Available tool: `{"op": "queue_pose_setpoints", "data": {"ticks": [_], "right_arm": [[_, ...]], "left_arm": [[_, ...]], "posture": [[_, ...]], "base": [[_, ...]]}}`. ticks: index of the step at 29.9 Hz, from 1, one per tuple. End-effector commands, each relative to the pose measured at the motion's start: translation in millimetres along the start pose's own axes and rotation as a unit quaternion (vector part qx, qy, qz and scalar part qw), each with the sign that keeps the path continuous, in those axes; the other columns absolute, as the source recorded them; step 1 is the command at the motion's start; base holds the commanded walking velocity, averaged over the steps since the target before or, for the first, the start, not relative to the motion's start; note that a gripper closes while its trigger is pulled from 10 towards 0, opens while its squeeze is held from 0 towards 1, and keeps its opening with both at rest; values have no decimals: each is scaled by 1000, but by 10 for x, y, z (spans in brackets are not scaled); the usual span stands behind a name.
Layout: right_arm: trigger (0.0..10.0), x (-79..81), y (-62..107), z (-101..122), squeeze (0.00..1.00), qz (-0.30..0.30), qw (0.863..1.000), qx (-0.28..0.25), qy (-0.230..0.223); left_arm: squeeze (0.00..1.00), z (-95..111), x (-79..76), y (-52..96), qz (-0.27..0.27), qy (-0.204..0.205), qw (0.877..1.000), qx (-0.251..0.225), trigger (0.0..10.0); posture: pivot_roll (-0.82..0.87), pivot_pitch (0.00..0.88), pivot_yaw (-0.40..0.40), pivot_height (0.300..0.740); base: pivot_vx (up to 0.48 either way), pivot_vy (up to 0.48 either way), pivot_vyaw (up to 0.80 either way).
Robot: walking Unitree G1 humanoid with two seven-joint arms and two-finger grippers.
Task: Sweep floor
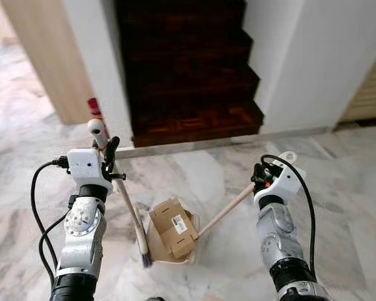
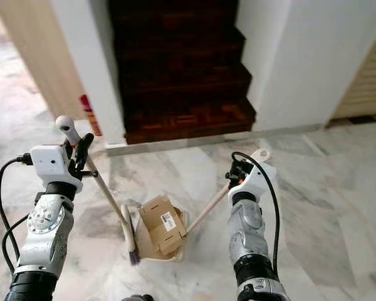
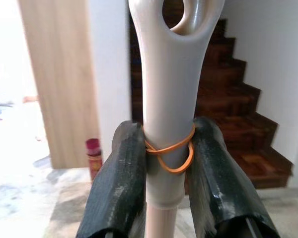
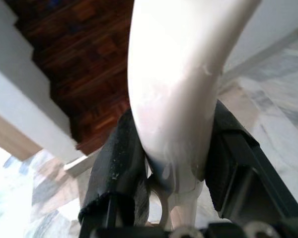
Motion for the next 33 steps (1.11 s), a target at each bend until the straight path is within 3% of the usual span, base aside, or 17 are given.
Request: {"op": "queue_pose_setpoints", "data": {"ticks": [1,9,33], "right_arm": [[10000,34,-21,79,0,3,1000,-19,-5],[10000,20,-39,103,0,3,1000,-21,-4],[10000,-14,-51,140,0,-4,999,-28,-21]], "left_arm": [[0,98,-24,-53,-4,-7,1000,-22,10000],[0,40,-16,-38,0,-14,1000,-11,10000],[0,-8,-9,-13,4,-15,1000,0,10000]], "posture": [[83,0,24,740],[82,0,10,740],[77,0,8,740]], "base": [[0,0,794],[0,0,786],[0,62,0]]}}
Point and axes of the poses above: a point about 5 cm out from each wrist's last joint towards the gripper, its own y axis pointing back from the gripper into the wrist, its own z axis along the axis of the wrist's last joint, x = y × z, the point moved 2 cm from there along -y, pointing out of the wrist towards the gripper, and after that the axes turned 5 degrees about y, right-handed, at the moved point
